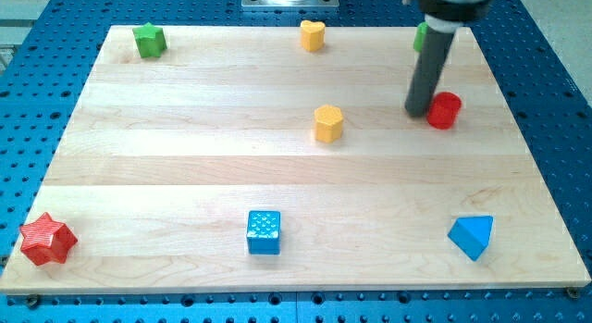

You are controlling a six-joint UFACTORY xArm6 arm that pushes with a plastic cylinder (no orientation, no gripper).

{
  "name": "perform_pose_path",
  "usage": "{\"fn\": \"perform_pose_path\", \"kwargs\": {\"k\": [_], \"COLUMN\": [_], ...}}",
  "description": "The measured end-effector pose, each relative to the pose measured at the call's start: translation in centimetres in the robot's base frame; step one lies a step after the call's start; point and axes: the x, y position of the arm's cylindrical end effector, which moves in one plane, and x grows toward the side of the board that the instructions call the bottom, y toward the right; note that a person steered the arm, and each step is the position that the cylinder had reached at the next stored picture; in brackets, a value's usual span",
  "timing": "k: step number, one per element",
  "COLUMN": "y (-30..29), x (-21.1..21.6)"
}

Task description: Move the red star in to the red circle

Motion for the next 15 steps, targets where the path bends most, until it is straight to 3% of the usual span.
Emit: {"fn": "perform_pose_path", "kwargs": {"k": [1, 2, 4, 5, 6, 7, 9, 10, 11, 13, 15], "y": [2.7, 1.3, 2.7, -2.6, -7.0, -13.1, -30.9, -31.5, -36.6, -44.8, -42.8], "x": [1.5, -1.9, -2.5, 1.1, 8.4, 10.9, 18.4, 17.8, 21.4, 19.8, 20.0]}}
